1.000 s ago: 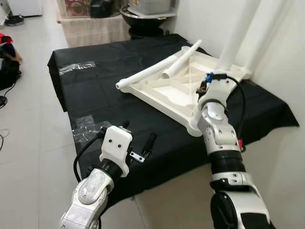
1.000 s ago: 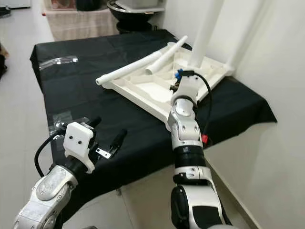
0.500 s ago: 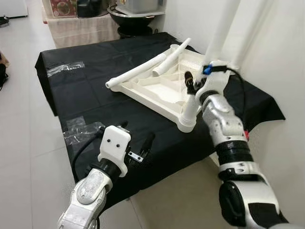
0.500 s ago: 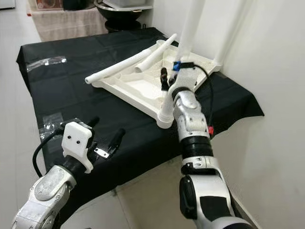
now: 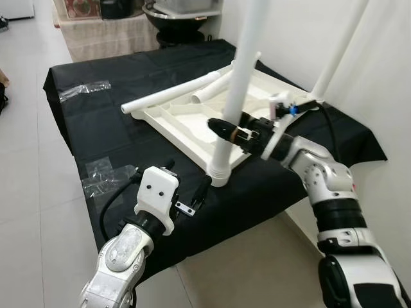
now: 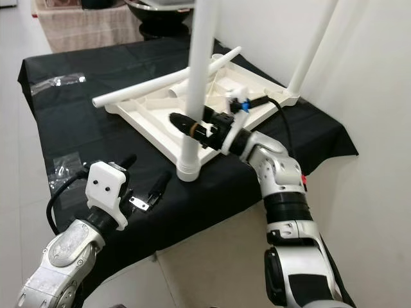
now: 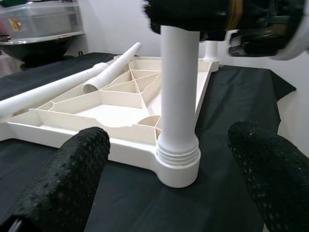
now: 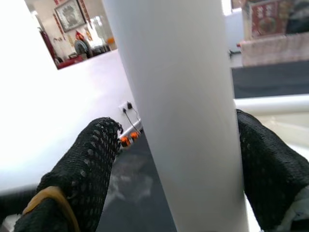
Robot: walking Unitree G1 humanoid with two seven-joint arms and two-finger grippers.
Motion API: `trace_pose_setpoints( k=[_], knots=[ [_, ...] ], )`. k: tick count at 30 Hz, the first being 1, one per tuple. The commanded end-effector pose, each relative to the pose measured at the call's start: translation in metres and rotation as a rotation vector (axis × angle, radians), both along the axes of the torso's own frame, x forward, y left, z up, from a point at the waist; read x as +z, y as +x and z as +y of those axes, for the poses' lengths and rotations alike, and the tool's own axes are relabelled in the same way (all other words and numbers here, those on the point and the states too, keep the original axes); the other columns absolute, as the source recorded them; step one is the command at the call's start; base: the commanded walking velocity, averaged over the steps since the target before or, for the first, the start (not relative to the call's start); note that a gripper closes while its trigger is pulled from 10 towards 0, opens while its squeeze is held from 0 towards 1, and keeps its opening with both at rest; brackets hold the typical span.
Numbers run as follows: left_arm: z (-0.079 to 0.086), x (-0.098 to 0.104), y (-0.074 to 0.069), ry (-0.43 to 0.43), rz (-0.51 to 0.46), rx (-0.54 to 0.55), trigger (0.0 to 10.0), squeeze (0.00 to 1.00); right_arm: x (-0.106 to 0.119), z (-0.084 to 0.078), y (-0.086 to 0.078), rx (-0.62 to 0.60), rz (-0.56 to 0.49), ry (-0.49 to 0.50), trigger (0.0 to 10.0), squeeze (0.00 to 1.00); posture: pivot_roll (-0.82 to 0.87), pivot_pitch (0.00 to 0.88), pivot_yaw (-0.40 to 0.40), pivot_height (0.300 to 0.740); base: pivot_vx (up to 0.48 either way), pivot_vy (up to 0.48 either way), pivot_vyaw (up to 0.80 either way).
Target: Building children table
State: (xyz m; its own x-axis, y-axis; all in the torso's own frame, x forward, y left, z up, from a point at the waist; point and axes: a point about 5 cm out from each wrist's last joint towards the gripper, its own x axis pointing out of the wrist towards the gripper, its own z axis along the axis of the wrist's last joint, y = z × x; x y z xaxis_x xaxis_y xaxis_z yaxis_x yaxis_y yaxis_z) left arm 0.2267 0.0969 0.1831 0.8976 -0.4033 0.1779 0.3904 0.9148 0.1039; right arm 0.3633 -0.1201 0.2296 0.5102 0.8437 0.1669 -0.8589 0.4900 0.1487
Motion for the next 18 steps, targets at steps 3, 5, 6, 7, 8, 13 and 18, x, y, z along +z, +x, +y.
trace_pose_setpoints(
  k=[3, 5, 6, 7, 8, 13, 18],
  knots=[
    [0.002, -0.001, -0.002, 0.006, -0.002, 0.004, 10.0, 0.0, 0.006, 0.03, 0.005, 0.021, -0.023, -0.026, 10.0, 0.0, 0.04, 0.019, -0.088, 0.74, 0.0, 0.0, 0.0],
    [0.002, -0.001, -0.002, 0.006, -0.005, 0.003, 10.0, 0.0, 0.006, 0.038, 0.01, -0.03, -0.015, -0.037, 10.0, 0.0, 0.04, 0.014, -0.088, 0.74, 0.0, 0.0, 0.0],
    [0.002, 0.0, -0.002, 0.006, -0.006, 0.001, 10.0, 0.0, 0.005, 0.041, 0.012, -0.05, -0.01, -0.043, 10.0, 0.0, 0.04, 0.014, -0.088, 0.74, 0.0, 0.0, 0.0],
    [0.002, 0.0, -0.002, 0.006, -0.006, 0.001, 10.0, 0.0, 0.005, 0.041, 0.012, -0.05, -0.01, -0.043, 10.0, 0.0, 0.04, 0.014, -0.088, 0.74, 0.0, 0.0, 0.0],
    [0.001, 0.0, -0.002, 0.007, -0.008, -0.001, 10.0, 0.0, 0.002, 0.042, 0.015, -0.094, -0.01, -0.058, 0.0, 0.0, 0.04, 0.006, -0.09, 0.74, 0.0, 0.0, 0.0],
    [0.001, 0.0, -0.002, 0.009, -0.01, -0.003, 10.0, 0.0, -0.002, 0.039, 0.018, -0.166, -0.018, -0.074, 0.0, 0.0, 0.04, 0.0, -0.091, 0.74, 0.0, 0.0, 0.0],
    [0.002, 0.0, -0.001, 0.012, -0.011, -0.001, 10.0, 0.0, -0.002, 0.02, 0.025, -0.38, -0.025, -0.076, 0.0, 0.0, 0.03, 0.008, -0.087, 0.74, 0.0, 0.0, 0.0]
  ],
)
